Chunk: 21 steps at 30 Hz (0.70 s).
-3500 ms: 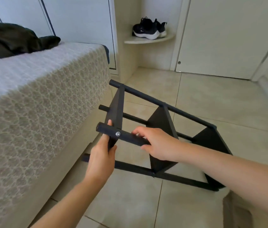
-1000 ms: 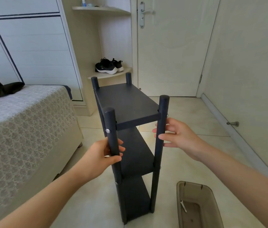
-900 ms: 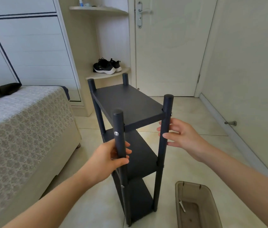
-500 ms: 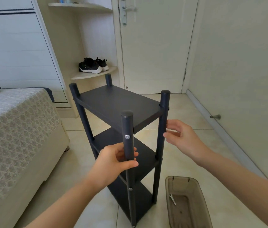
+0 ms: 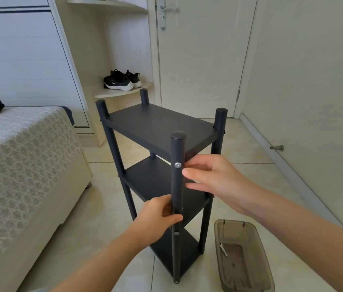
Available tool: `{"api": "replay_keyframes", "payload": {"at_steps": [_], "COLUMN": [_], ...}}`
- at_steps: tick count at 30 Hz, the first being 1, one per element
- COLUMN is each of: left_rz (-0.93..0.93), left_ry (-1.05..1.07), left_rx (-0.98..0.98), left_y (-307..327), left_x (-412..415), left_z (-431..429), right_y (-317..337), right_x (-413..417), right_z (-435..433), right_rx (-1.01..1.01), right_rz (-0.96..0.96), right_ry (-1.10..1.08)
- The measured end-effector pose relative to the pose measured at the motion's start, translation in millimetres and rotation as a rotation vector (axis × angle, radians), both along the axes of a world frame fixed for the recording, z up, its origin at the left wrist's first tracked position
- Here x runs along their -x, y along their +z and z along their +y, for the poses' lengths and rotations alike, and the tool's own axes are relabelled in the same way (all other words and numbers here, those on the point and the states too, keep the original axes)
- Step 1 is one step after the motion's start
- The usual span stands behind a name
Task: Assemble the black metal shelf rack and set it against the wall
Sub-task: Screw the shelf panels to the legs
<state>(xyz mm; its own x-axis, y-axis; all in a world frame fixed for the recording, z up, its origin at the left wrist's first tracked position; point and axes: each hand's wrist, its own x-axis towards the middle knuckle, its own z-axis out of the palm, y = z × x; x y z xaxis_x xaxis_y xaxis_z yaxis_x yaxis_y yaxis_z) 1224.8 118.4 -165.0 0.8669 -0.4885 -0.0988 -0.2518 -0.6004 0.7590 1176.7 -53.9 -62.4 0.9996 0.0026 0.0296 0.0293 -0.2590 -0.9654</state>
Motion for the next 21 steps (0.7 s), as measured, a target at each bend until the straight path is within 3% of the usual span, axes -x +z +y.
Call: {"api": "replay_keyframes", "payload": {"at_steps": [5,15,21], "left_rz": [-0.035,-0.051,-0.027], "left_ry": [-0.014,-0.153,-0.177], "left_rx": [0.029,-0.033,-0.069], "left_y": [2.8,12.3,15.6], "left_x": [0.2,-6.4,-12.3], "left_z": [-3.1,10.1,17.6], "right_y": [-4.5,-20.9,-21.9], "right_x": [-1.7,-2.0,-7.4], "right_z": [6.1,27.4,32.7], "right_rx": [0.007,0.111,0.042], "right_rz": [-0.001,-0.147,-0.160], "right_ry": [0.074,-0.106,-0.133]}}
